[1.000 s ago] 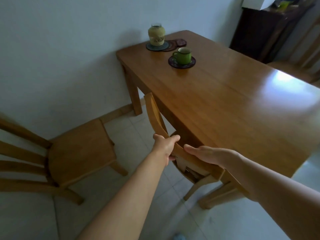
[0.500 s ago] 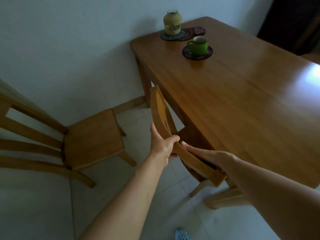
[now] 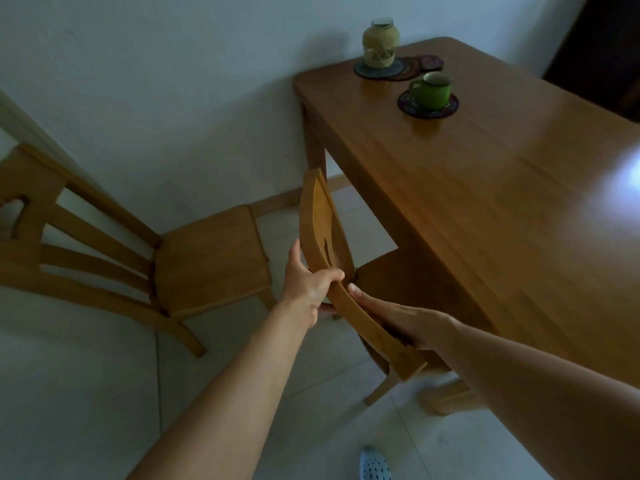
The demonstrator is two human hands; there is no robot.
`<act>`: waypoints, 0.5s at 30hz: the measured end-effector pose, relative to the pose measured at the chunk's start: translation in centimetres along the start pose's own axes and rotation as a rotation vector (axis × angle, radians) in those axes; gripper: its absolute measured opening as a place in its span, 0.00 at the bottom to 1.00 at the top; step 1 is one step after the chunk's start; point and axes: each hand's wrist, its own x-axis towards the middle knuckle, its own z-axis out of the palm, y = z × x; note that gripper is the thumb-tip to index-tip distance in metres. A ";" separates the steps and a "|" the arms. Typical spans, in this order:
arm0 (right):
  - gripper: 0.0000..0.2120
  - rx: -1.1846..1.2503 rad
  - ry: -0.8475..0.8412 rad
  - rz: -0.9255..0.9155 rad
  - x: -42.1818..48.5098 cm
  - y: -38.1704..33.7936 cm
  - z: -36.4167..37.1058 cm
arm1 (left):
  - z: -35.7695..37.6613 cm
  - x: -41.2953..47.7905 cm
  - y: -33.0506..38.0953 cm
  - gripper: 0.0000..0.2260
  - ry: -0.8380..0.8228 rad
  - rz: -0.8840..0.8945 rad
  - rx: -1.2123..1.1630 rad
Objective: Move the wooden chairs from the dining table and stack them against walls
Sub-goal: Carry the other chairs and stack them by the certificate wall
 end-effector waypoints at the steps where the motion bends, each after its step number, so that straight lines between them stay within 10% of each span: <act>1: 0.39 0.014 -0.026 0.000 0.1 -0.4 1.2 | -1.1 -0.2 -0.2 0.45 0.004 -0.001 -0.005; 15: 0.40 -0.017 -0.040 0.005 6.0 -4.2 20.6 | -21.0 -3.6 -5.1 0.45 0.045 -0.004 0.011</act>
